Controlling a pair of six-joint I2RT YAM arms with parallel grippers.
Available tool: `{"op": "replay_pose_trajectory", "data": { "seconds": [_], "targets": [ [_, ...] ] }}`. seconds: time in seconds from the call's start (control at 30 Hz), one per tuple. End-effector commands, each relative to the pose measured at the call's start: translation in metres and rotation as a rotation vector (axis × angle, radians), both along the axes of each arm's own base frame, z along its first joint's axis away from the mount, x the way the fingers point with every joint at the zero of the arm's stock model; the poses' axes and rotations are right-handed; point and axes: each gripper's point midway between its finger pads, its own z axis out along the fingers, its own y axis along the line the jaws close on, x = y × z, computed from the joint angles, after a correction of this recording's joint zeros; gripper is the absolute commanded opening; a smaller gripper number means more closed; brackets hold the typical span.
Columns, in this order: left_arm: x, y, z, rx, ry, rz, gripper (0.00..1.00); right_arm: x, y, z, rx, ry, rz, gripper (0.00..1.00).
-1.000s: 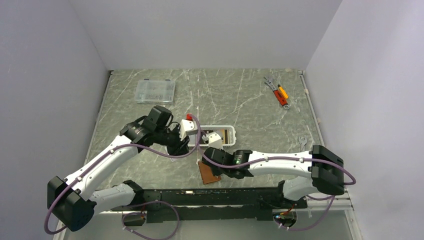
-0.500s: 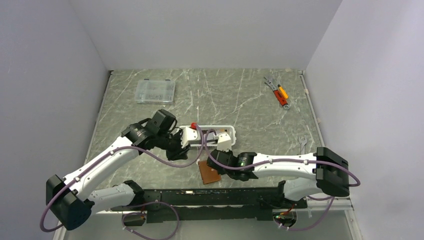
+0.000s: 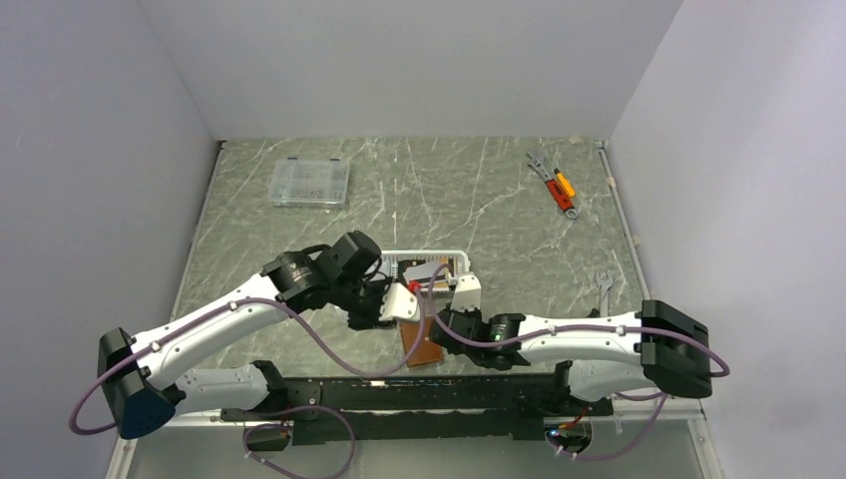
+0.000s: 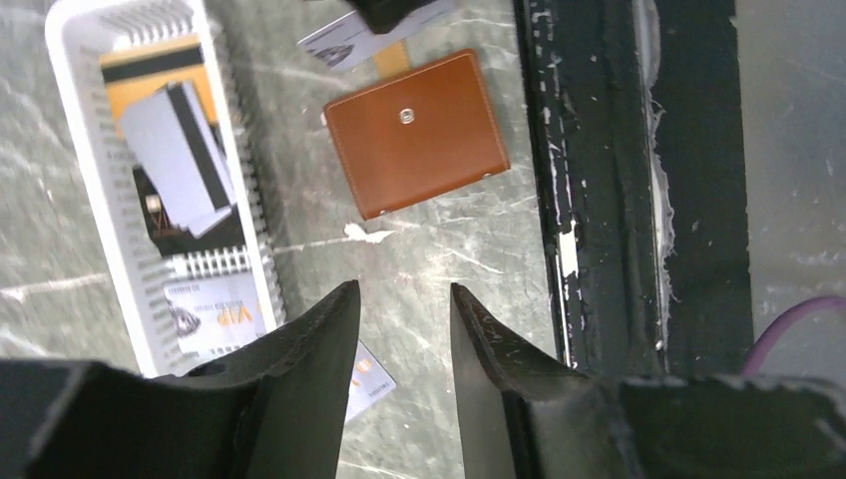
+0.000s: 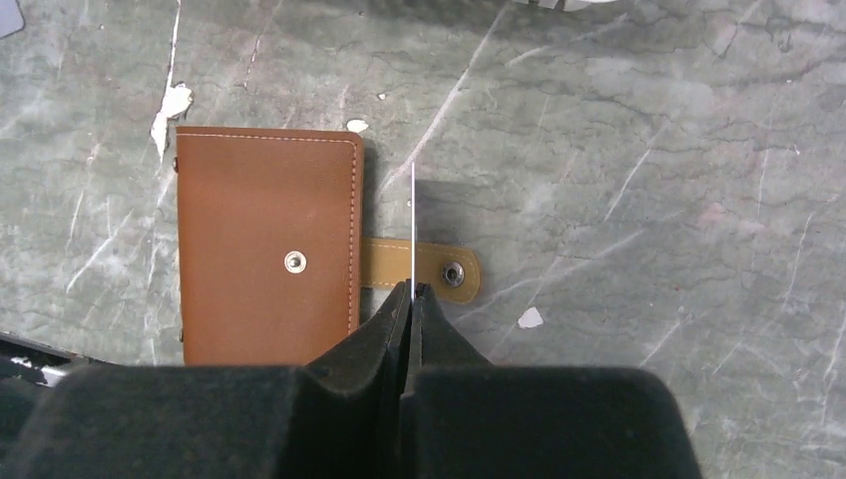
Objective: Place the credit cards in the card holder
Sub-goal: Pick up the credit card from the storage box, then open the card holder at the center of the board.
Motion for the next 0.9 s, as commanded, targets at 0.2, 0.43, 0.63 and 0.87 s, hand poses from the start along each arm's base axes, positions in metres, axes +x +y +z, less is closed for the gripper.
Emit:
{"op": "replay_pose_trajectory", "data": {
  "seconds": [0.2, 0.43, 0.63, 0.87],
  "targets": [
    [-0.036, -0.001, -0.039, -0.003, -0.301, -0.474, 0.49, 0.007, -0.017, 0.005, 0.146, -0.035, -0.075, 0.0],
    [-0.046, -0.041, -0.054, -0.029, -0.383, -0.581, 0.5, 0.007, -0.021, -0.002, 0.271, -0.014, -0.062, 0.0],
    [-0.037, -0.053, -0.087, 0.086, -0.459, -0.723, 0.51, 0.006, -0.017, -0.002, 0.411, 0.017, -0.021, 0.0],
    [-0.004, -0.06, -0.116, 0.175, -0.568, -0.641, 0.41, -0.002, -0.015, 0.003, 0.559, 0.031, 0.058, 0.0]
  ]
}}
